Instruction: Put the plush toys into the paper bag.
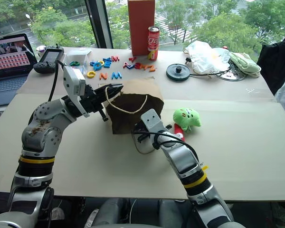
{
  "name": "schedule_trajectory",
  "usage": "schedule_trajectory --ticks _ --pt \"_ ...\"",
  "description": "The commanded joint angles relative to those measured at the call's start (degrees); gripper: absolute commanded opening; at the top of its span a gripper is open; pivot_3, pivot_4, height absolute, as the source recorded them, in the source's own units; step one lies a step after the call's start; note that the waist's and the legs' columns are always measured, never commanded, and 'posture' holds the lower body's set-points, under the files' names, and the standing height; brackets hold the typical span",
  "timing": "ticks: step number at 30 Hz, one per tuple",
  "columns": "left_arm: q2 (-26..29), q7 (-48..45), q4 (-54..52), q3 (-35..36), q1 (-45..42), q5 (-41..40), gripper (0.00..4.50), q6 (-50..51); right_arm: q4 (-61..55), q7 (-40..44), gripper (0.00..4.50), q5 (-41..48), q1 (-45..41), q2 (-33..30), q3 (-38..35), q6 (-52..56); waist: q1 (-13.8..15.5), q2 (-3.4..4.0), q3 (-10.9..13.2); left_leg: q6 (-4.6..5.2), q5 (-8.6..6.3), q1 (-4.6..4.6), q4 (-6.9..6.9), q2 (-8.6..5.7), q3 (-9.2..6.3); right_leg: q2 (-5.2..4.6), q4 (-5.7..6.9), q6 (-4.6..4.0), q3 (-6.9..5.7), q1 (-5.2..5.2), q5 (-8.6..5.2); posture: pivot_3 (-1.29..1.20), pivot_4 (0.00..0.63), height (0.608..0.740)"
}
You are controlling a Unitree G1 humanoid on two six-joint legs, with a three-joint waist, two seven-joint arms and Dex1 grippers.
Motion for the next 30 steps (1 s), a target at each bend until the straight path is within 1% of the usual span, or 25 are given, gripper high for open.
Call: schedule_trajectory --ticks 1,6,9,11,12,13,14,15,16,19,20,26,30 --pt "0.13 -0.12 0.52 1.18 0.41 0.32 0.00 -1.36 -10.26 2.27 0.10 5.20 -0.70 -0.67 -6.70 5.59 0.10 0.00 0.00 0.00 0.00 -0.02 0.00 0.02 -0.02 -0.01 0.00 0.00 -0.02 0.00 0.00 0.00 0.150 0.739" --pt "-0.03 -0.29 2.01 0.92 1.20 0.93 0.00 -2.39 -17.18 3.26 0.10 9.09 0.13 -2.54 -11.96 12.16 0.18 0.00 0.00 0.00 -0.01 -0.04 -0.01 0.00 -0.02 -0.06 -0.04 0.00 -0.05 0.01 0.00 0.00 0.150 0.739" --pt "-0.24 -0.22 2.16 0.82 1.25 0.90 0.00 -2.53 -19.29 2.82 0.85 10.47 -0.16 -3.42 -16.24 14.96 0.17 0.00 0.00 0.00 -0.01 -0.04 -0.01 -0.02 -0.01 -0.04 -0.05 0.00 -0.05 0.00 0.00 0.00 0.150 0.739" --pt "-0.41 -0.13 2.24 0.79 1.13 0.79 0.00 -2.46 -19.22 1.57 1.48 10.08 -0.71 -4.35 -19.80 16.09 0.19 0.00 0.00 0.00 0.00 -0.04 -0.02 -0.02 -0.01 -0.03 -0.05 0.00 -0.05 0.00 0.00 0.00 0.150 0.739" --pt "-0.51 -0.08 2.29 0.83 1.07 0.68 0.00 -2.37 -18.94 1.12 1.88 9.96 -1.01 -4.67 -21.41 16.37 0.20 0.00 0.00 0.00 0.00 -0.04 -0.01 -0.03 -0.01 -0.04 -0.05 0.00 -0.05 0.00 0.00 0.00 0.150 0.739" --pt "-0.65 0.01 2.33 0.94 0.96 0.49 0.00 -2.17 -18.45 0.47 2.12 9.53 -1.27 -5.22 -22.75 16.71 0.20 0.00 0.00 0.00 0.00 -0.04 -0.01 -0.03 -0.01 -0.04 -0.06 0.00 -0.05 0.01 0.00 0.00 0.150 0.739" --pt "-0.76 0.07 2.38 1.00 0.80 0.39 0.00 -2.05 -17.75 -0.25 2.60 8.75 -1.33 -6.17 -23.57 16.85 0.19 0.00 0.00 0.00 0.00 -0.05 -0.01 -0.05 0.00 -0.05 -0.06 0.00 -0.05 0.00 0.00 0.00 0.150 0.739" --pt "-0.85 0.11 2.40 0.99 0.62 0.36 0.00 -1.99 -16.84 -1.04 2.88 7.96 -1.23 -6.98 -24.21 17.09 0.17 0.00 0.00 0.00 0.00 -0.05 -0.02 -0.04 0.00 -0.05 -0.07 0.00 -0.04 0.00 0.00 0.00 0.150 0.739" --pt "-0.91 0.13 2.41 0.98 0.51 0.37 0.00 -1.97 -16.25 -1.59 3.25 7.50 -1.15 -7.49 -24.55 17.30 0.17 0.00 0.00 0.00 0.00 -0.05 -0.02 -0.05 0.00 -0.05 -0.07 0.00 -0.04 0.00 0.00 0.00 0.150 0.739" --pt "-1.32 0.42 2.18 0.94 -0.23 0.13 0.00 -1.60 -11.82 -4.99 4.26 4.83 0.06 -7.39 -24.08 17.47 0.15 0.00 0.00 0.00 0.00 -0.04 -0.03 -0.04 0.00 -0.03 -0.06 0.00 -0.04 0.00 0.00 0.00 0.150 0.739" --pt "-1.40 0.50 2.12 0.92 -0.40 0.09 0.00 -1.52 -10.81 -5.78 4.46 4.25 0.13 -7.06 -23.93 17.36 0.10 0.00 0.00 0.00 0.00 -0.04 -0.04 -0.04 0.00 -0.03 -0.06 0.00 -0.04 0.00 0.00 0.00 0.150 0.739" --pt "-2.10 1.02 1.60 0.96 -1.74 -0.21 0.00 -0.80 -3.79 -9.70 4.46 1.01 -1.35 -4.70 -21.61 15.33 -0.06 0.01 0.00 0.00 0.00 -0.04 -0.05 -0.04 0.03 -0.01 -0.06 0.00 0.01 -0.03 0.00 0.00 0.150 0.739" --pt "-2.47 1.50 0.99 1.02 -2.21 -0.46 0.00 -0.24 -1.14 -10.05 4.46 0.75 -1.81 -3.70 -21.51 14.71 0.00 0.01 0.00 0.00 0.00 -0.04 -0.04 -0.05 0.03 -0.03 -0.07 0.00 0.01 -0.02 0.00 0.00 0.150 0.739"
